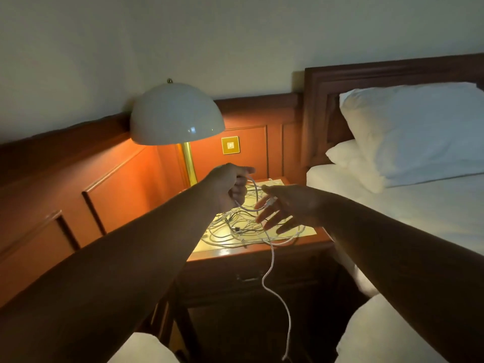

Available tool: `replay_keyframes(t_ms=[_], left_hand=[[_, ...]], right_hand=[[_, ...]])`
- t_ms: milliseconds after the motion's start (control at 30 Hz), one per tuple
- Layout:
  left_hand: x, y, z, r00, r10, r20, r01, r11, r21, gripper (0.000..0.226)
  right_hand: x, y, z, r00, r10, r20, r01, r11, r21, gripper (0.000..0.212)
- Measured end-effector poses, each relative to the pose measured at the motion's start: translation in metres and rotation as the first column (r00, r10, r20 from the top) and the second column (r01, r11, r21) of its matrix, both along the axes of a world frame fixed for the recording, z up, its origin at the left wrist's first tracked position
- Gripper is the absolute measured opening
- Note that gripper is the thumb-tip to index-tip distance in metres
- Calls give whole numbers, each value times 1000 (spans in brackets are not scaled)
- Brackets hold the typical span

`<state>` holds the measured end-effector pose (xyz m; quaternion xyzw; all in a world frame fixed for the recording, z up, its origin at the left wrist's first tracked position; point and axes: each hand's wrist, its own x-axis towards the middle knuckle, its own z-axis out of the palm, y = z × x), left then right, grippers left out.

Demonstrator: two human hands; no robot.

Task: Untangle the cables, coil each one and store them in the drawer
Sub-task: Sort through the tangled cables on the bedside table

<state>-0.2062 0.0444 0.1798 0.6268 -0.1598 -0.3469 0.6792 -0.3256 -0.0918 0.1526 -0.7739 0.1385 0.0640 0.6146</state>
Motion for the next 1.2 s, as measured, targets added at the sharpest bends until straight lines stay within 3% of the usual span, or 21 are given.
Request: replay_keyframes(t_ms=[67, 133, 233, 300, 367, 500, 633, 700, 800, 900, 1033, 1100, 1167, 1200], left_hand=[[-6, 3, -1, 999, 37, -13, -37, 999, -33, 22], [-9, 5, -1, 997, 61, -38, -63, 996, -64, 22], [-11, 9, -1, 994, 88, -58, -93, 992, -81, 22], [-8, 13, -2, 994, 106, 10, -106, 994, -41, 22], [-2, 18, -7, 991, 110, 70, -110, 994, -3, 35], [19, 32, -29, 995, 25, 93, -28, 999, 30, 66], [16, 41, -48, 961, -112, 254, 60, 977, 204, 48], [12, 41, -52, 916, -136, 378, 8, 947, 321, 37], [9, 39, -57, 889, -107, 446, -37, 952, 302, 31], [3, 31, -63, 904, -82, 420, -24, 970, 241, 25], [-8, 34, -77, 963, -192, 188, 167, 976, 137, 31], [-7, 40, -84, 963, -253, 93, 243, 964, 111, 31], [-8, 43, -92, 950, -300, 89, 288, 950, 123, 28], [-9, 44, -96, 940, -321, 120, 303, 942, 145, 27]], right_hand=[[-9, 12, 8, 989, 149, 19, -148, 988, -40, 37], [-8, 26, 12, 977, 213, -31, -215, 948, -235, 20], [-2, 49, 16, 967, 171, -188, -246, 817, -522, 21], [2, 57, 17, 969, 108, -223, -214, 820, -531, 16], [2, 57, 18, 983, 91, -157, -150, 897, -416, 13], [3, 50, 17, 995, 47, 91, -48, 999, 4, 38], [14, 46, 12, 979, -103, 175, 45, 950, 308, 39], [16, 46, 9, 985, -87, 147, 31, 937, 347, 37], [17, 51, 6, 996, 34, 86, -60, 946, 317, 33], [22, 55, 5, 989, 63, 137, -116, 897, 426, 34], [35, 49, 11, 956, -121, 269, -68, 797, 600, 40], [45, 39, 13, 923, -137, 359, -50, 884, 465, 38], [55, 30, 9, 882, -71, 466, 15, 992, 123, 33], [58, 27, 5, 870, 3, 493, 67, 990, -125, 32]])
